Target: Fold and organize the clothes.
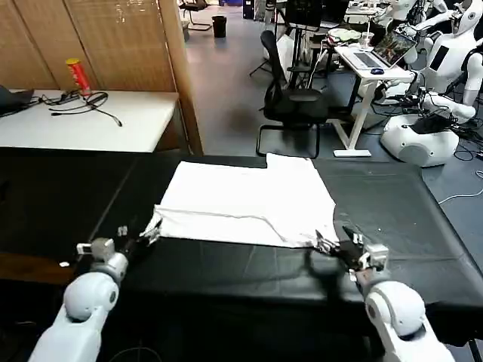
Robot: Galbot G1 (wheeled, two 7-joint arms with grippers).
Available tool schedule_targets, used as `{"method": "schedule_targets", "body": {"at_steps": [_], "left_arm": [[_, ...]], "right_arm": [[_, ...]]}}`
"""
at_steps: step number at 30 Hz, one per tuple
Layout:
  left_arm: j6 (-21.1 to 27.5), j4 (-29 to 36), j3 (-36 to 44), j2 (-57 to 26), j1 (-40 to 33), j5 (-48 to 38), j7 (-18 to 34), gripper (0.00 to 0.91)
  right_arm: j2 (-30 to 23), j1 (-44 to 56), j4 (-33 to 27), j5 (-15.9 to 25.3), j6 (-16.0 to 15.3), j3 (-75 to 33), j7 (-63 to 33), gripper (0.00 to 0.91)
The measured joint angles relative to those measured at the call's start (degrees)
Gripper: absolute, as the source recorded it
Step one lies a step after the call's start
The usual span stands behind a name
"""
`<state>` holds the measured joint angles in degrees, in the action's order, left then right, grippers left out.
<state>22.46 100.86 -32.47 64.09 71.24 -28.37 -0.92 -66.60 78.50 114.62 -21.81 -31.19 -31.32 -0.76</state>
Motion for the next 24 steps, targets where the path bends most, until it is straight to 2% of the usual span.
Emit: {"method": "schedule_targets", "body": {"at_steps": [1,2,3,4,5,6,7,8,15,20,24], "left_arm": [[0.11,0.06,-0.07,0.01,0.40,-0.26,0.00,0.868],[0.19,0.10,-0.12,0.02,0.70,-0.41,-0.02,0.809],[0.26,0.14,-0.15,0.06,0.96,-0.58,-0.05,0.741],[0.35,0.14,-0.18,0.09,1.15,-0.71,-0.06,0.458],[0.39,0.14,-0.21,0.13,1.31,-0.71,-0.10,0.205],[0.39,0.14,-0.22,0.14,1.46,-0.62,-0.26,0.146],[0.37,0.17,-0.24,0.14,1.64,-0.52,-0.40,0.127],[0.37,0.36,-0.25,0.12,1.84,-0.51,-0.52,0.000],[0.43,1.02,-0.09,-0.17,2.41,-0.51,-0.71,0.000],[1.40,2.49,0.37,-0.53,3.78,-0.75,1.34,0.000],[3.83,4.94,0.32,-1.09,5.34,-0.36,4.41,0.000]], "right_arm": [[-0.09,0.17,-0.07,0.14,0.00,0.13,0.01,0.673],[-0.14,0.37,-0.09,0.24,0.00,0.19,0.02,0.585],[-0.22,0.56,-0.07,0.30,0.01,0.24,0.03,0.556],[-0.27,0.76,-0.02,0.30,0.02,0.26,0.04,0.458],[-0.28,0.91,0.04,0.31,0.03,0.25,0.03,0.273],[-0.28,1.12,0.19,0.34,0.05,0.25,0.02,0.166],[-0.26,1.32,0.37,0.35,0.05,0.23,-0.02,0.098],[-0.24,1.48,0.52,0.37,0.05,0.20,-0.10,0.039],[0.46,2.61,1.86,0.37,-1.01,0.04,-1.24,0.000],[1.56,4.17,3.87,-0.64,-4.37,-0.63,-2.99,0.000],[3.38,7.02,7.10,-3.32,-9.33,-1.92,-4.96,0.000]]}}
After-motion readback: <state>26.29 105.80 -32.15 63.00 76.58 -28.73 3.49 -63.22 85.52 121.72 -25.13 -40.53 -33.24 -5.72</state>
